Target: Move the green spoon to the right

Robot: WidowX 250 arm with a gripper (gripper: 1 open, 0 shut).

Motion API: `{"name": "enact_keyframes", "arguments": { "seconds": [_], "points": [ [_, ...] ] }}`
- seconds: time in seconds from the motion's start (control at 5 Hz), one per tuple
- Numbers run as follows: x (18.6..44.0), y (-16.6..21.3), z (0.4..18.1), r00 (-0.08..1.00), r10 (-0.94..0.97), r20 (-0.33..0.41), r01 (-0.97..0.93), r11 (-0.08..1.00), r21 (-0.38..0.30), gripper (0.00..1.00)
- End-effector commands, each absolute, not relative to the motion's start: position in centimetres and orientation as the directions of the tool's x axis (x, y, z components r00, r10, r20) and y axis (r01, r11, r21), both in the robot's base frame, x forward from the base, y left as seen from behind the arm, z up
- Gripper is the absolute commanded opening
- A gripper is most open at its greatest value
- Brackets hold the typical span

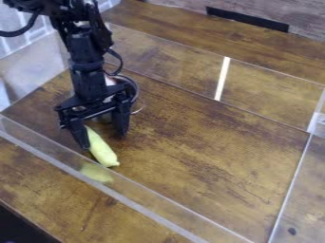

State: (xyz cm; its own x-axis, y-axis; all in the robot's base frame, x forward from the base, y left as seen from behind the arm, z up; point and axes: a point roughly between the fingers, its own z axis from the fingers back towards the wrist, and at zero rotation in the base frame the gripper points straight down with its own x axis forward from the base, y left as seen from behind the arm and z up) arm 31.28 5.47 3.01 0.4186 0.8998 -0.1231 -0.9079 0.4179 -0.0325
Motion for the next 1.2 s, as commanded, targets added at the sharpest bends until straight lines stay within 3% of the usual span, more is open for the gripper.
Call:
{"name": "enact_keyframes", "arguments": {
  "seconds": [0.0,0.2,0.4,1.0],
  "points": [
    [32.6,5.5,4.5,0.389,0.916,-0.095,-0.921,0.382,-0.079,1.00],
    [32.6,5.9,4.4,0.339,0.936,-0.099,-0.940,0.332,-0.076,1.00],
    [33.0,5.4,4.5,0.330,0.938,-0.110,-0.944,0.324,-0.069,0.00],
    [32.7,1.3,3.8,0.220,0.963,-0.156,-0.975,0.217,-0.039,0.00]
  ]
}}
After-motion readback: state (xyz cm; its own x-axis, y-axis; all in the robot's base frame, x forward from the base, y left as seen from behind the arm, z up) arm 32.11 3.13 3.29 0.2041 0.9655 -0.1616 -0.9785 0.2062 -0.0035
